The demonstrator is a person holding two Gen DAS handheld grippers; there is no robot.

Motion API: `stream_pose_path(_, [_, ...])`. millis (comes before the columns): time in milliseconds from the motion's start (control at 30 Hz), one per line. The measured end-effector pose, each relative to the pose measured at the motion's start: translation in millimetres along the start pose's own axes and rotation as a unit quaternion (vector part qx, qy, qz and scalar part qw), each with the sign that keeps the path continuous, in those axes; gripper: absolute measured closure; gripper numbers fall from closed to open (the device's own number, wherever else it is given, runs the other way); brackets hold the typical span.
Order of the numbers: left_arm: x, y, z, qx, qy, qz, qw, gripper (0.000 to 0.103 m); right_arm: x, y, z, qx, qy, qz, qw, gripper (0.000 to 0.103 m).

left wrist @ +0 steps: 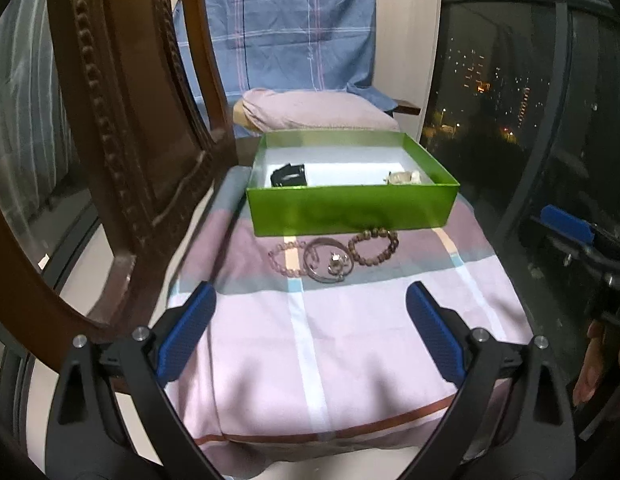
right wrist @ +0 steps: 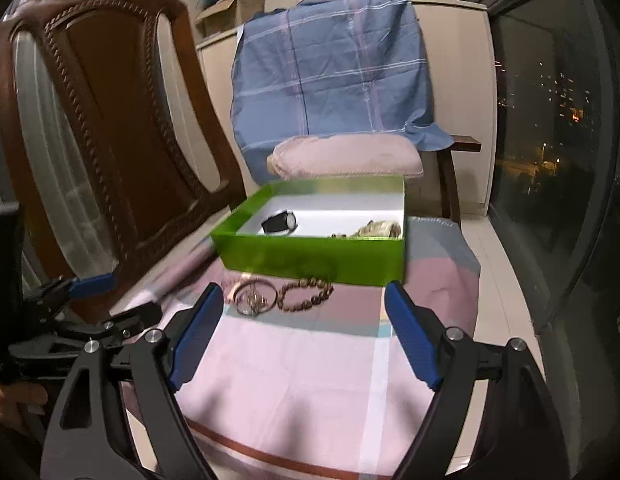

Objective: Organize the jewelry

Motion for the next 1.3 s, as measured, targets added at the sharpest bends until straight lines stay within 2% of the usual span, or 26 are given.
stream_pose_path(533, [-3,-6,-6,0.010,0.005,0.006,0.9999,0.008,1,-11,-6,0.020,0.001,-0.001,1.000,0.022])
stream_pose_path(1000, [-1,-11,-5,0.017,0.009,0.007,0.9998,0.008,3,-12,-6,0.021,0.001,0.000,1.000,0.022])
stream_pose_path(1300, [-1,-30,2,0.031,0.011,0.018,0.9993,0.009,0,-13,-6,0.024,-0.003,0.000,1.000,0.022])
Point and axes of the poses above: each gripper's, at about its wrist camera, not at the fingertips, and y roughly against the way its jaws point, x to its left, z to its top, the point moved 3 cm from there along -y, roughly the way its jaws point, and after that the axes turned 9 degrees about y, right-handed, at the moved point
